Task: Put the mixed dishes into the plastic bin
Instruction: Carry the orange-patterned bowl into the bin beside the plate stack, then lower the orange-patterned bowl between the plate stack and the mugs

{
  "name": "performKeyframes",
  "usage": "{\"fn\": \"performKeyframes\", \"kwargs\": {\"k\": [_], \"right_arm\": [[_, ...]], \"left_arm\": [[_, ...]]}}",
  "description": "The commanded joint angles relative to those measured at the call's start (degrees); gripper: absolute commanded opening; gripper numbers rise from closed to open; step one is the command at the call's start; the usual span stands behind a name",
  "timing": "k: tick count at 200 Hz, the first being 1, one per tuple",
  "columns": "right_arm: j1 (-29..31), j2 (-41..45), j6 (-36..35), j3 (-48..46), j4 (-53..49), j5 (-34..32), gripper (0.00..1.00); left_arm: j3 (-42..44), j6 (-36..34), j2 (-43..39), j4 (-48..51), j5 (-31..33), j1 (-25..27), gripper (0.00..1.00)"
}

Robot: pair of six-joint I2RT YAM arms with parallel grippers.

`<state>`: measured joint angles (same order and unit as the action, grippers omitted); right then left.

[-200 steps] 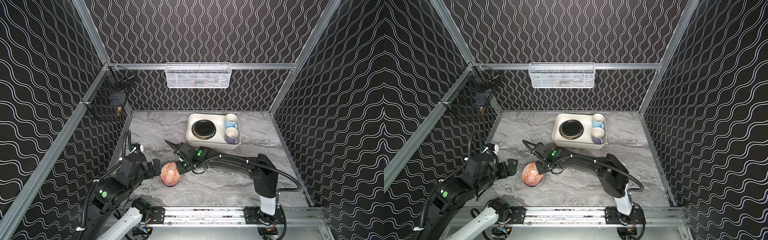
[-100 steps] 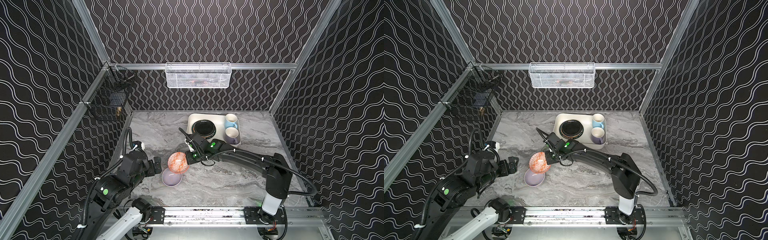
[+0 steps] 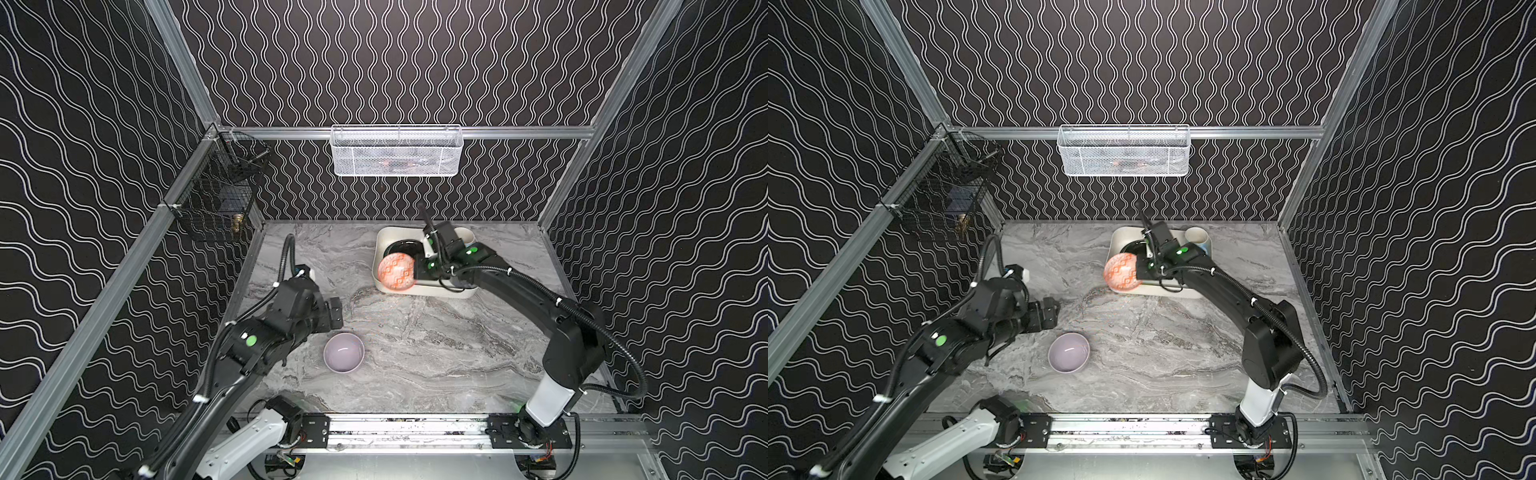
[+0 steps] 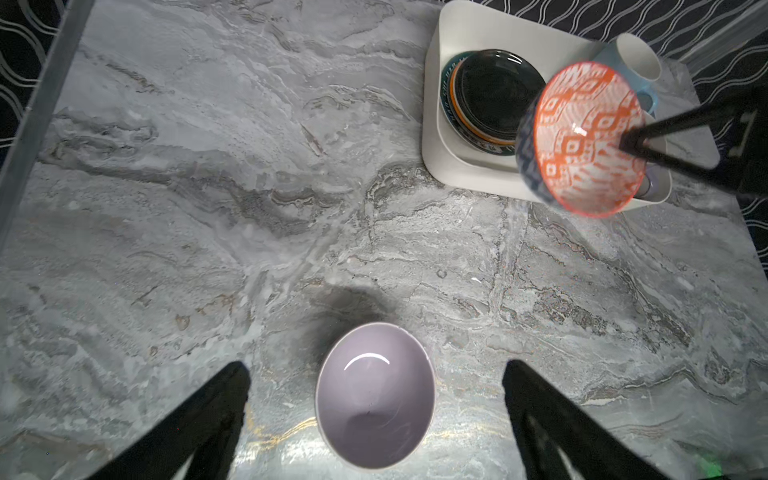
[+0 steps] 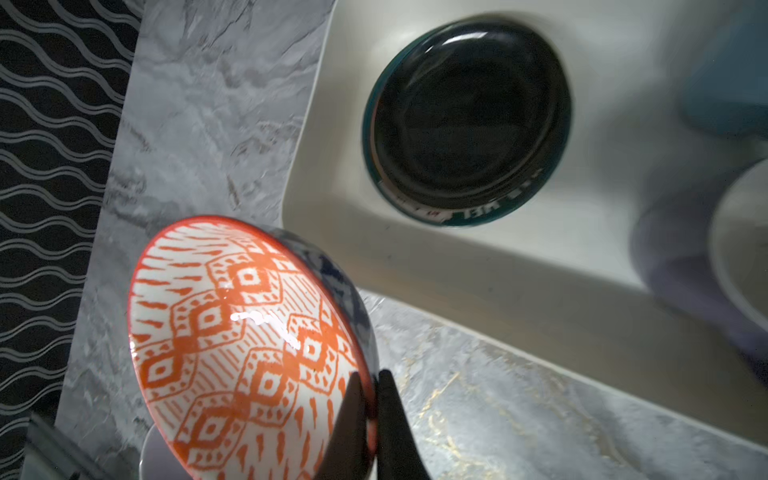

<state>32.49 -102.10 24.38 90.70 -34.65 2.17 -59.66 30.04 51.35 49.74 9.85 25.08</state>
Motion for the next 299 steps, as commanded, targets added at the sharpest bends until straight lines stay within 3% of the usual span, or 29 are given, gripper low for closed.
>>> {"fn": "performKeyframes", "kwargs": {"k": [1, 49, 124, 176, 299], "right_arm": [[-3.27, -2.46, -2.22, 3.0, 0.08, 0.48, 0.03], [-12.16, -9.93, -3.94, 9.29, -2.2, 2.68, 0.02], [-16.38, -13.86, -5.66, 10.93, -3.05, -0.43, 0.02], [-19.37, -21.72, -5.75, 18.57, -4.96, 1.16, 0.02], [-21.37, -26.41, -6.07, 22.27, -5.26, 2.13, 0.03]], "left_arm": [[-1.43, -1.54, 3.87, -6.42, -3.48, -0.08, 0.99], [-5.89, -3.82, 15.02, -11.71, -6.17, -0.08, 0.99], [-10.62, -6.04, 26.9, -16.25, -10.33, -0.14, 0.99], [-11.53, -6.37, 28.39, -16.55, -10.39, -0.43, 0.99], [-12.02, -6.29, 31.15, -17.74, -12.37, -1.7, 0.99]]}}
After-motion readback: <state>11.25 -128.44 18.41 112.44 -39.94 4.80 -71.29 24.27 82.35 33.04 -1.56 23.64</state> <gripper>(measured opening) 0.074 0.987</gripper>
